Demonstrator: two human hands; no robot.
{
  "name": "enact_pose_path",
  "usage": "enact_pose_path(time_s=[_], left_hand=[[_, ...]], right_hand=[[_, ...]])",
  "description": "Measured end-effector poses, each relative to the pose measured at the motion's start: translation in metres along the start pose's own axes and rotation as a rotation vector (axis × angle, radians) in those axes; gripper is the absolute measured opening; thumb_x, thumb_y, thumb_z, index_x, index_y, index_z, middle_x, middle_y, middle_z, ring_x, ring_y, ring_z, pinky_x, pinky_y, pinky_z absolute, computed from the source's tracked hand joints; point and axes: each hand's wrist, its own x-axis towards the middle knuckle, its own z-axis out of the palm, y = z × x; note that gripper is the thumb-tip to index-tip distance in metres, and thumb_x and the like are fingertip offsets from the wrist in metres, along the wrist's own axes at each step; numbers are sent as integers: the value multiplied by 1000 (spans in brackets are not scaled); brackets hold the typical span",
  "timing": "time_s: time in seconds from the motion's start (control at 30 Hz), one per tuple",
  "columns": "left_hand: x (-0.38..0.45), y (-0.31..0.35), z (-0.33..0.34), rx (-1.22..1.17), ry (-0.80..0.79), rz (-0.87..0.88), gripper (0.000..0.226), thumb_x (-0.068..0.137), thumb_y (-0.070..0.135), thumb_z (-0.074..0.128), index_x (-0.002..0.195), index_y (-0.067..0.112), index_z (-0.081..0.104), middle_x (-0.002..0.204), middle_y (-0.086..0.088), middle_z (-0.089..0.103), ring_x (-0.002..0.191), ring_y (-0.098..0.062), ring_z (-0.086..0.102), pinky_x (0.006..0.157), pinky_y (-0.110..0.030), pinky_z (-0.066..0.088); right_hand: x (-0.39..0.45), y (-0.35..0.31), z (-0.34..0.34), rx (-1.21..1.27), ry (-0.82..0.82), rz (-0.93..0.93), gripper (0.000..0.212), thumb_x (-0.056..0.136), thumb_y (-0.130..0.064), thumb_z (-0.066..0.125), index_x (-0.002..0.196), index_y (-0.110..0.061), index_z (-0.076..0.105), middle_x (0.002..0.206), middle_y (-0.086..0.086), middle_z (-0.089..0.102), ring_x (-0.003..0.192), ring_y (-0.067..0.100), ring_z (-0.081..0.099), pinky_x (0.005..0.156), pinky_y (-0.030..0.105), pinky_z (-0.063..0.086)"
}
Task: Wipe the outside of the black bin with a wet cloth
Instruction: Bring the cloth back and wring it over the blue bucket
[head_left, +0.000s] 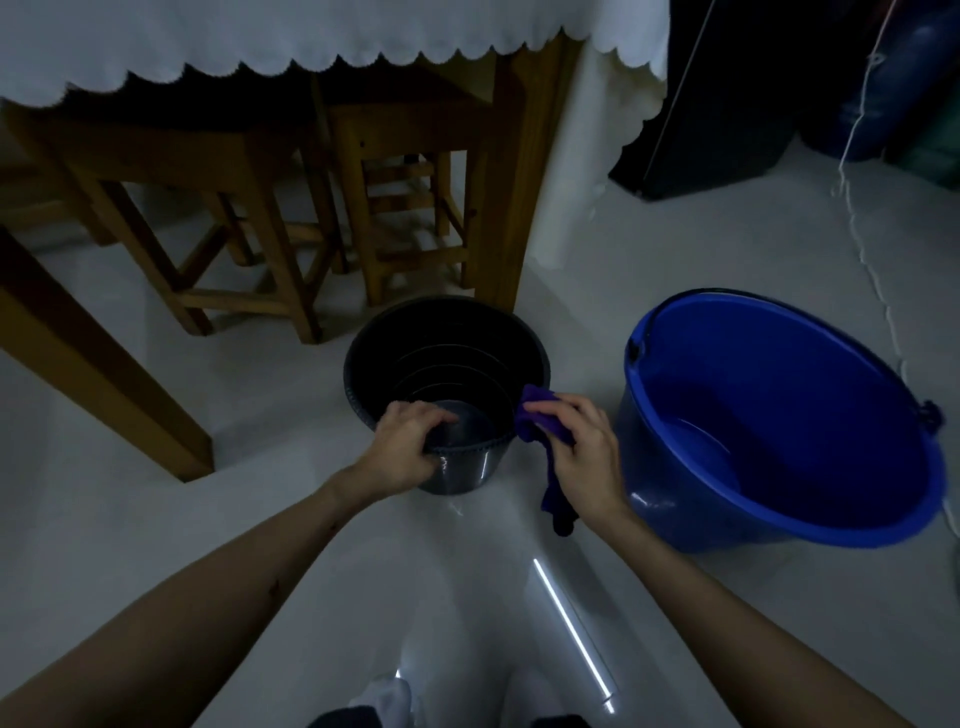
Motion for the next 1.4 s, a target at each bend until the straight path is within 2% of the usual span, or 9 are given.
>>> enact_pose_path(time_s=[0.13, 0.23, 0.33, 0.47, 0.57, 0.73, 0.83, 1.03, 1.4], left_hand=[[-10, 67, -35, -654, -85, -148, 33, 102, 32, 48, 128, 19, 65, 121, 5, 68, 121, -13, 58, 100, -26, 38], [-17, 100, -53, -821, -170, -109, 39, 102, 39, 47, 121, 12, 69, 119, -3, 71, 115, -15, 64, 99, -25, 43], [-28, 121, -69, -860, -97, -93, 28, 96, 17, 62, 121, 5, 65, 118, -14, 69, 111, -21, 65, 88, -22, 52], [-44, 143, -92, -816, -26, -37, 22, 92, 8, 65, 115, 6, 67, 112, -19, 70, 104, -24, 68, 84, -24, 56], [-56, 160, -115, -689, 19, 54, 20, 95, 11, 61, 114, 11, 67, 108, -13, 71, 101, -23, 69, 88, -32, 57], [-74, 193, -147, -344, 67, 271, 20, 96, 16, 61, 114, 15, 69, 105, 0, 71, 98, -10, 67, 89, -30, 55], [-87, 207, -162, -285, 147, 368, 18, 95, 12, 61, 110, 17, 70, 102, 5, 71, 96, -4, 67, 86, -23, 55], [-100, 215, -174, 30, 215, 651, 20, 92, 6, 63, 109, 13, 70, 103, 3, 69, 94, -1, 58, 78, -4, 43], [-70, 252, -123, 187, 20, 715, 15, 92, -2, 57, 105, 5, 61, 102, -13, 68, 94, -27, 65, 81, -35, 51]], right_hand=[[2, -23, -18, 137, -3, 48, 37, 90, -3, 65, 115, -30, 69, 118, -10, 57, 110, 11, 56, 93, 34, 52], [1, -47, -37, 203, -16, 69, 33, 90, -7, 68, 116, -28, 70, 119, -8, 59, 109, 5, 57, 94, 35, 53], [1, -67, -63, 183, -54, 58, 35, 87, -13, 73, 118, -29, 70, 119, -9, 59, 111, 2, 56, 98, 33, 51], [-3, -95, -101, 177, -138, 41, 34, 86, -26, 75, 118, -36, 69, 120, -17, 58, 112, 2, 56, 96, 28, 51], [-3, -118, -126, 297, -159, 93, 26, 91, -17, 67, 112, -33, 67, 117, -10, 61, 103, 10, 64, 88, 35, 58], [-4, -145, -164, 189, -234, 100, 52, 86, -9, 72, 131, -25, 49, 112, 1, 56, 84, 13, 70, 76, 25, 59], [-8, -157, -186, -37, -192, 23, 25, 84, -22, 76, 106, -23, 64, 104, -4, 49, 79, 9, 62, 71, 16, 52], [-14, -170, -217, -225, -319, -105, 14, 86, -29, 73, 91, -25, 60, 95, -10, 64, 85, 8, 63, 75, 39, 57], [-44, -138, -261, -342, -311, 20, 17, 82, -15, 68, 83, -25, 54, 76, -7, 64, 71, 12, 62, 67, 43, 54]])
